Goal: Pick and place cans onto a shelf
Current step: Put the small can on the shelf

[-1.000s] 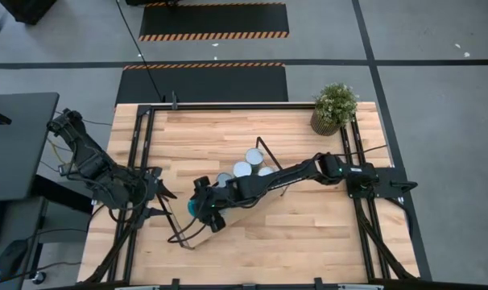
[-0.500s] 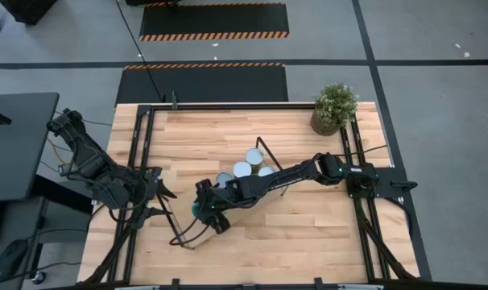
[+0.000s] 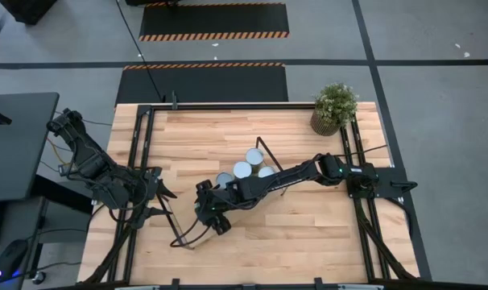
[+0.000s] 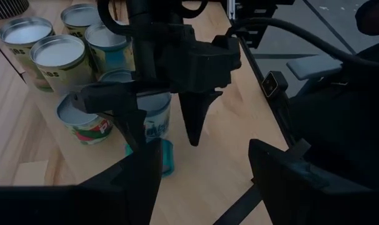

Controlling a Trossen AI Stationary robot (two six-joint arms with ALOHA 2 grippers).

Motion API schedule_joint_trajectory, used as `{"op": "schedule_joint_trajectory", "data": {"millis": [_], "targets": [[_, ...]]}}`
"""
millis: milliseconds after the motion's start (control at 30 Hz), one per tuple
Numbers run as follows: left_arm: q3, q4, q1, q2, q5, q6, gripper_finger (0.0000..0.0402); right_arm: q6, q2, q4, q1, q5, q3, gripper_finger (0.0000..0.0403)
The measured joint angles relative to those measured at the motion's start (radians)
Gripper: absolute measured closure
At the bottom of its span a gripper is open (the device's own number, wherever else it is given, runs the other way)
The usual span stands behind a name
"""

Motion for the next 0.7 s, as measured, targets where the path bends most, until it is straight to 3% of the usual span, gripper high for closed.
{"op": "schedule_joint_trajectory", "data": {"millis": [367, 567, 700], "targets": [[-0.001, -0.065, 0.004, 0.029, -0.078, -0.025, 0.0159, -0.050, -0.037, 0.013, 0.043, 0.154, -0.001, 0.0041], [-0.001, -0.063, 0.013, 0.111, -0.206, -0.082, 0.0159, -0.052, -0.106, -0.057, 0.080, 0.268, -0.001, 0.0042], [0.006, -0.055, 0.105, 0.178, -0.138, -0.107, 0.0159, -0.018, -0.195, -0.140, 0.097, 0.286, -0.003, 0.0045]]}}
